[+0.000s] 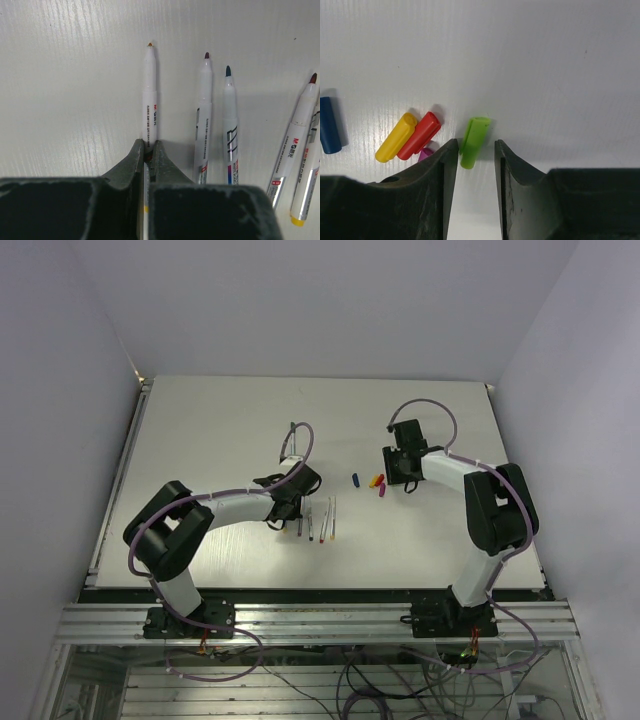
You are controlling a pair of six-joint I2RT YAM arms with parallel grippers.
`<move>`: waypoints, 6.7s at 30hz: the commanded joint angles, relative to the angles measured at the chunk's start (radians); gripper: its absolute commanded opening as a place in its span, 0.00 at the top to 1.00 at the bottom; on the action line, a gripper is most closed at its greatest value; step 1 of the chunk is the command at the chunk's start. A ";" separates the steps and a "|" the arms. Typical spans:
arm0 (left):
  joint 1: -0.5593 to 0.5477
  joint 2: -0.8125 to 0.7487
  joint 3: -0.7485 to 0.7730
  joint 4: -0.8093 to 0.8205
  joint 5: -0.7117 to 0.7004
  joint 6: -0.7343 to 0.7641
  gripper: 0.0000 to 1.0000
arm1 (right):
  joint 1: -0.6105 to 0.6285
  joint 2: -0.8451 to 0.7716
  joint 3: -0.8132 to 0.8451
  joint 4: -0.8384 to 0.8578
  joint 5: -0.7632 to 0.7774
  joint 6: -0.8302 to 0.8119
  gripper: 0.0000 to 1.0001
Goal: Insert the pens into the pen caps
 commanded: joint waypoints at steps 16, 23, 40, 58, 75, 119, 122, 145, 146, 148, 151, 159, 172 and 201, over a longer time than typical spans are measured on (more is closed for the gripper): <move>0.019 0.063 -0.041 -0.064 0.031 0.007 0.93 | -0.009 0.096 -0.003 -0.066 0.007 0.059 0.78; 0.019 0.070 -0.033 -0.064 0.031 0.010 0.93 | -0.009 0.114 -0.017 -0.129 0.004 0.084 1.00; 0.019 -0.037 -0.004 -0.034 -0.002 0.064 0.93 | -0.009 -0.199 0.049 -0.037 0.071 0.161 1.00; -0.030 -0.424 -0.053 0.315 0.104 0.248 0.93 | -0.009 -0.549 -0.163 0.327 -0.140 0.268 1.00; -0.099 -0.331 -0.016 0.747 0.455 0.188 0.93 | -0.007 -0.739 -0.342 0.796 -0.287 0.460 1.00; -0.119 -0.262 0.034 0.853 0.513 0.107 0.93 | 0.017 -0.696 -0.454 1.100 -0.394 0.659 1.00; -0.120 -0.265 0.032 0.850 0.501 0.110 0.93 | 0.018 -0.696 -0.459 1.096 -0.393 0.663 1.00; -0.119 -0.303 0.005 0.859 0.453 0.116 0.93 | 0.035 -0.707 -0.463 1.020 -0.422 0.665 1.00; -0.119 -0.304 0.004 0.866 0.454 0.117 0.93 | 0.037 -0.703 -0.463 1.018 -0.427 0.668 1.00; -0.120 -0.305 -0.002 0.881 0.456 0.125 0.93 | 0.037 -0.691 -0.460 1.011 -0.440 0.672 1.00; -0.119 -0.308 -0.005 0.904 0.439 0.139 0.93 | 0.038 -0.666 -0.450 1.013 -0.491 0.682 1.00; -0.119 -0.320 -0.013 0.986 0.348 0.180 0.93 | 0.048 -0.569 -0.413 1.036 -0.670 0.720 1.00; -0.117 -0.325 0.054 1.046 0.281 0.290 0.93 | 0.105 -0.554 -0.353 0.732 -0.630 0.543 1.00; -0.100 -0.311 0.061 0.831 0.315 0.324 0.93 | 0.178 -0.537 -0.213 0.622 -0.399 0.451 0.83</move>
